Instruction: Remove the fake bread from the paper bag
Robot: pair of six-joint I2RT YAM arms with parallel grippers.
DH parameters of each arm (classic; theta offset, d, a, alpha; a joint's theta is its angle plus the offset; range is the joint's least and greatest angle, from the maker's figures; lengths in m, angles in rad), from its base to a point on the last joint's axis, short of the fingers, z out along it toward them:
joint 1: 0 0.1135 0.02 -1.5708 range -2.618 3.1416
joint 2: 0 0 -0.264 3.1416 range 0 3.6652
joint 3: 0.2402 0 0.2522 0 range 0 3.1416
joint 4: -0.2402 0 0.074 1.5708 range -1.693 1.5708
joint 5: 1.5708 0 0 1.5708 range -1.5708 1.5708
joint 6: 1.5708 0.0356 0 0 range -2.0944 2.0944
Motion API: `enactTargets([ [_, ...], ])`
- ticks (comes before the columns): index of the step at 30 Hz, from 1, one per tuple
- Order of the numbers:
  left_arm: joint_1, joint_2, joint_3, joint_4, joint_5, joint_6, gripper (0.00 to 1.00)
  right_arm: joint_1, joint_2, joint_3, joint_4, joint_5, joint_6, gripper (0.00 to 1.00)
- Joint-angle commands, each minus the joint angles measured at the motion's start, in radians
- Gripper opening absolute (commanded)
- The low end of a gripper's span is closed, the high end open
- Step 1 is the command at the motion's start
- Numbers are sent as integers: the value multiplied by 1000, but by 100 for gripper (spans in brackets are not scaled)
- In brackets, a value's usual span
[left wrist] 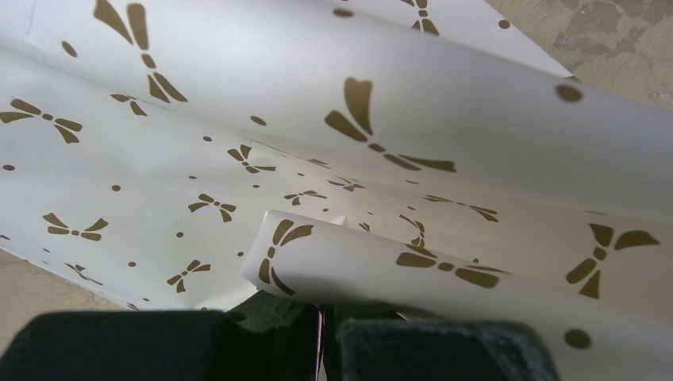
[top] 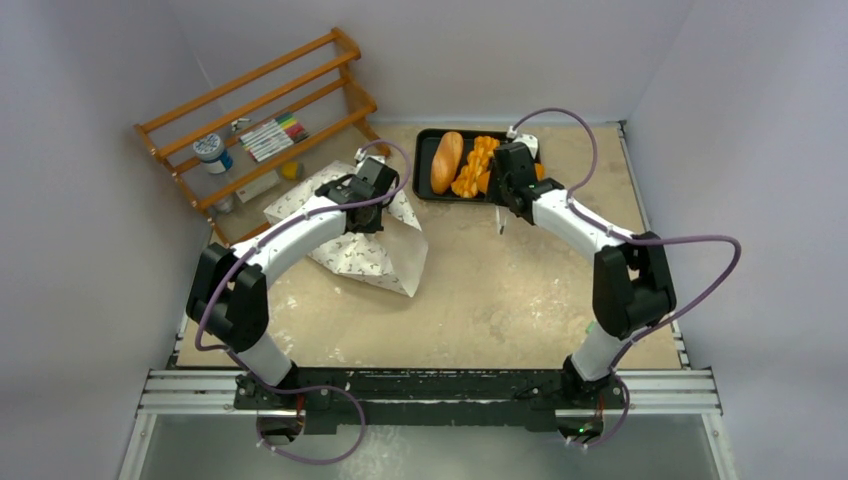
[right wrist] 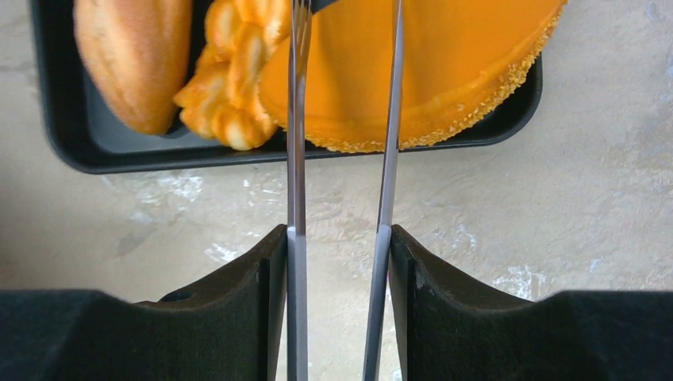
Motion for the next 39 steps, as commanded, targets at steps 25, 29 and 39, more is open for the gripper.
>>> enactTargets([
  [25, -21, -82, 43, -82, -62, -33, 3, 338, -466, -146, -30, 118, -17, 41],
  [29, -27, -66, 48, -70, -81, -39, 3, 423, -564, -171, -92, 110, 2, 40],
  [39, -33, 25, 123, -70, -118, -39, 3, 559, -796, -222, -214, -11, 6, 39],
])
